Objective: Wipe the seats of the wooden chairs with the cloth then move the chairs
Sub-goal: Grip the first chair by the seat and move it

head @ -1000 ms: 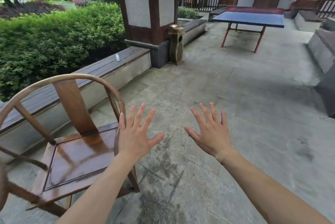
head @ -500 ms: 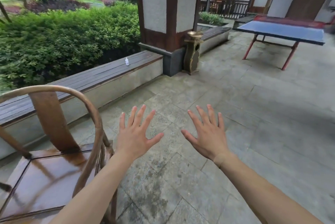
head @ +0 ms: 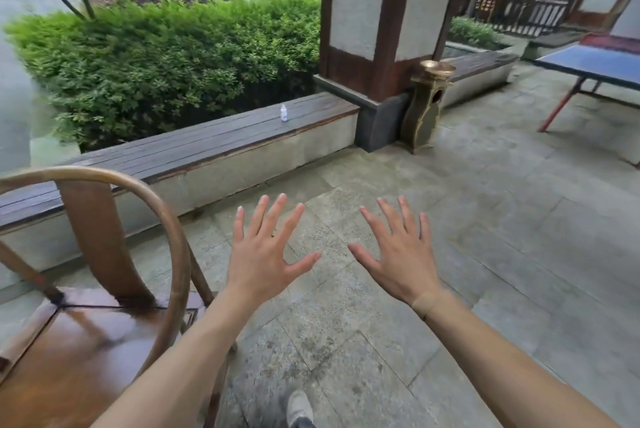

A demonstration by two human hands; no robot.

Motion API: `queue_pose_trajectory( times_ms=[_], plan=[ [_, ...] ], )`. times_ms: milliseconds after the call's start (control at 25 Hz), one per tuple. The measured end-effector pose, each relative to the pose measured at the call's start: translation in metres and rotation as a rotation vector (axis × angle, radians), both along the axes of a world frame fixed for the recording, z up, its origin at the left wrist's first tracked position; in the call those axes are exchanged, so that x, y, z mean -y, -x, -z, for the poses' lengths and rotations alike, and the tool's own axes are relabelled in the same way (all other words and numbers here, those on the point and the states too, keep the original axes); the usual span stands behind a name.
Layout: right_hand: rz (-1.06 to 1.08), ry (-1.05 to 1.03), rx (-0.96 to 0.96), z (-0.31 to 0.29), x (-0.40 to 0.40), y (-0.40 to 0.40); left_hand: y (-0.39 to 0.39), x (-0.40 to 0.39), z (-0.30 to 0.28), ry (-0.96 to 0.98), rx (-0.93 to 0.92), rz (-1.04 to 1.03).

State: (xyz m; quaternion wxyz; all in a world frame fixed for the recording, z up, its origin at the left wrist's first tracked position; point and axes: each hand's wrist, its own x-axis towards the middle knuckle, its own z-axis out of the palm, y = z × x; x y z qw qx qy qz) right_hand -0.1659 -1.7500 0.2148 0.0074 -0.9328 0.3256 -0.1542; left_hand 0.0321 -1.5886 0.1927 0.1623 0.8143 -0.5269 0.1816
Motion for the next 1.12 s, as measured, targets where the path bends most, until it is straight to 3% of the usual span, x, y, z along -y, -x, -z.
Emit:
queue_pose_trajectory(
  times_ms=[560,1120],
  plan=[
    [-0.185,0.038,0.071,0.01,0.2,-0.27,-0.244,0.161,0.004,0.022,-0.047,-0.194],
    [-0.546,0.027,0.108,-0.002,0.43,-0.552,-0.451,0.325,0.005,0.069,-0.085,-0.588]
  ],
)
